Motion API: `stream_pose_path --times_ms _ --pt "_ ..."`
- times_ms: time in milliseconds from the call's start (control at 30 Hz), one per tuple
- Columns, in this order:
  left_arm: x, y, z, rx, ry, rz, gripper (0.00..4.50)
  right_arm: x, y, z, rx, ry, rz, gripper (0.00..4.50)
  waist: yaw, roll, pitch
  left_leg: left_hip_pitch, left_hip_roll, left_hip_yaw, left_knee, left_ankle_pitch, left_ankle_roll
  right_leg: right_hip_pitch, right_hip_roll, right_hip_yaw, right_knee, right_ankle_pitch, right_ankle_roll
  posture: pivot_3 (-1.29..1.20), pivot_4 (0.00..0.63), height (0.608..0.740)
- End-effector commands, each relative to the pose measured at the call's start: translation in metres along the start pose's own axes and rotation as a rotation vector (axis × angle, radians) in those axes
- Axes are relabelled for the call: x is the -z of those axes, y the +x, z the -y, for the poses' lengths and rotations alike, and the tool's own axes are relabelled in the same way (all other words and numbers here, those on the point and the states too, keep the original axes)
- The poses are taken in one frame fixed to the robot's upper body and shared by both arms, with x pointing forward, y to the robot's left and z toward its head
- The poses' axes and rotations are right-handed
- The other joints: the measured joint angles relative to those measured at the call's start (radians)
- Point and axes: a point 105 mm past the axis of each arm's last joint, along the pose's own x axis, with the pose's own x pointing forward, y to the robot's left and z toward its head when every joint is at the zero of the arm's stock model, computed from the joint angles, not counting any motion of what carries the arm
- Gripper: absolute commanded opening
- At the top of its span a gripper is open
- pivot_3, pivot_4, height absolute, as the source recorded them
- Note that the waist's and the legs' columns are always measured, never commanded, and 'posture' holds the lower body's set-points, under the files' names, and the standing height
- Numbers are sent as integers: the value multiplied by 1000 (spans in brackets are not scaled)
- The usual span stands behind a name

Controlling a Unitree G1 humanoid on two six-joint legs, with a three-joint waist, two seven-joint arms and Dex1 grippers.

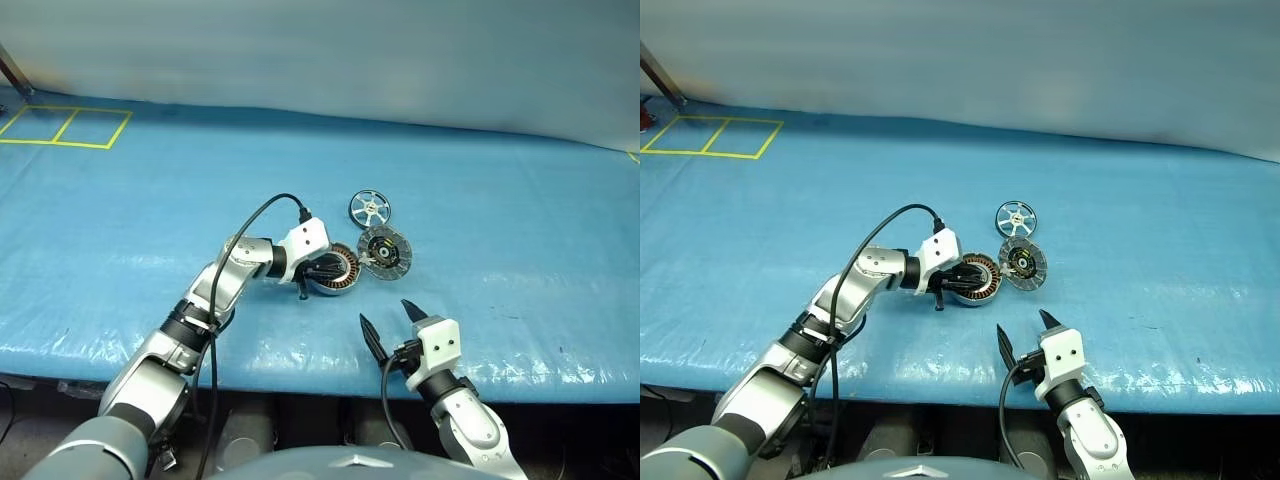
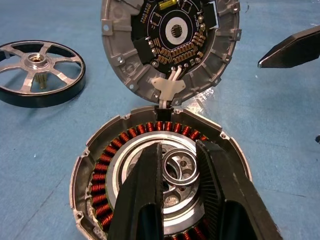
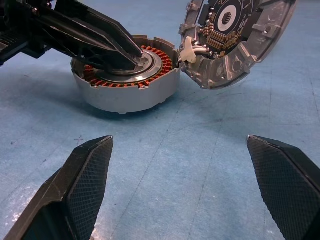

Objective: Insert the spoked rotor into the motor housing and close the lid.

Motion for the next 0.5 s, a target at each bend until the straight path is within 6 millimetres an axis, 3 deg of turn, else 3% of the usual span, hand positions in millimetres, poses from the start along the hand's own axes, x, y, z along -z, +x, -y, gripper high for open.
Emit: stream_pose_path --times_ms 33,500 --pt "-11 0 -5 -10 60 10 649 -6 0 3 15 -11 33 4500 0 0 0 0 0 0 0 0 0 0 0 0 0 0 0 0 150 740" --pt "-5 0 -8 -44 44 0 649 -7 2 3 7 -22 28 4500 0 0 0 -1 0 0 1 0 0 -1 0 0 1 1 0 0 150 740"
